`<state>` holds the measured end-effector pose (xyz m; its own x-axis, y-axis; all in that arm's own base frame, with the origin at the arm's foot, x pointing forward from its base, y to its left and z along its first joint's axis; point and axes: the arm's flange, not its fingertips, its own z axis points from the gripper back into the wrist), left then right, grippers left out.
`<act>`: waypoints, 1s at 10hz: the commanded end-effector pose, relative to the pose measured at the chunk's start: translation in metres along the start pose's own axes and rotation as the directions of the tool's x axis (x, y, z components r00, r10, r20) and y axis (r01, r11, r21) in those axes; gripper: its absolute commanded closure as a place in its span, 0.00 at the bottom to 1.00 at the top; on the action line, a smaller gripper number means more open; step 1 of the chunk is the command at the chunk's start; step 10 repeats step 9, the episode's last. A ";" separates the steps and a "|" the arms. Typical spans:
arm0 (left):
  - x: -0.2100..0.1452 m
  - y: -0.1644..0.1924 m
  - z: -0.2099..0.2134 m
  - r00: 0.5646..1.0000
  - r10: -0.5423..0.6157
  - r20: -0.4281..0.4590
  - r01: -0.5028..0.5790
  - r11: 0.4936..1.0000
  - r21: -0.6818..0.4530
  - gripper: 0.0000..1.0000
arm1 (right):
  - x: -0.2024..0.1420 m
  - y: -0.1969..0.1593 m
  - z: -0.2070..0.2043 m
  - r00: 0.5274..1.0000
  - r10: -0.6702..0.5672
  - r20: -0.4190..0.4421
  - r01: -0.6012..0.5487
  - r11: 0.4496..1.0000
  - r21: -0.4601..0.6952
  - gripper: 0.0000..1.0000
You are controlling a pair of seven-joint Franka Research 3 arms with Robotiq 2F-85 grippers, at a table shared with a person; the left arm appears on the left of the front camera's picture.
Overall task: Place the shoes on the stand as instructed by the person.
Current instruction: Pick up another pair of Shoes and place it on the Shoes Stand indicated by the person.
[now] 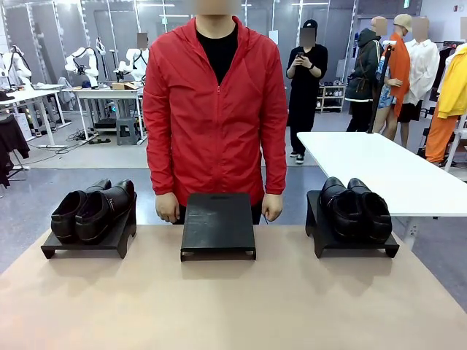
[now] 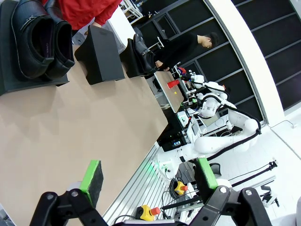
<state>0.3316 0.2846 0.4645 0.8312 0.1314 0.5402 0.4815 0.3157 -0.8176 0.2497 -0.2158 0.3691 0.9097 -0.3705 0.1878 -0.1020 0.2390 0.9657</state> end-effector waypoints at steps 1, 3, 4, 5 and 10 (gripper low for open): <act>-0.002 -0.003 -0.002 1.000 -0.017 0.014 0.017 1.000 -0.005 0.00 | -0.001 0.001 0.000 1.000 0.001 -0.004 -0.001 1.000 0.003 0.00; -0.002 -0.003 -0.002 1.000 -0.017 0.014 0.017 1.000 -0.005 0.00 | -0.001 0.001 0.000 1.000 0.001 -0.004 -0.001 1.000 0.003 0.00; -0.002 -0.003 -0.002 1.000 -0.017 0.014 0.017 1.000 -0.005 0.00 | -0.001 0.001 0.000 1.000 0.001 -0.004 -0.001 1.000 0.003 0.00; -0.002 -0.003 -0.002 1.000 -0.017 0.014 0.017 1.000 -0.005 0.00 | -0.001 0.001 0.000 1.000 0.001 -0.004 -0.001 1.000 0.003 0.00; -0.002 -0.003 -0.002 1.000 -0.017 0.014 0.017 1.000 -0.005 0.00 | -0.001 0.001 0.000 1.000 0.001 -0.004 -0.001 1.000 0.003 0.00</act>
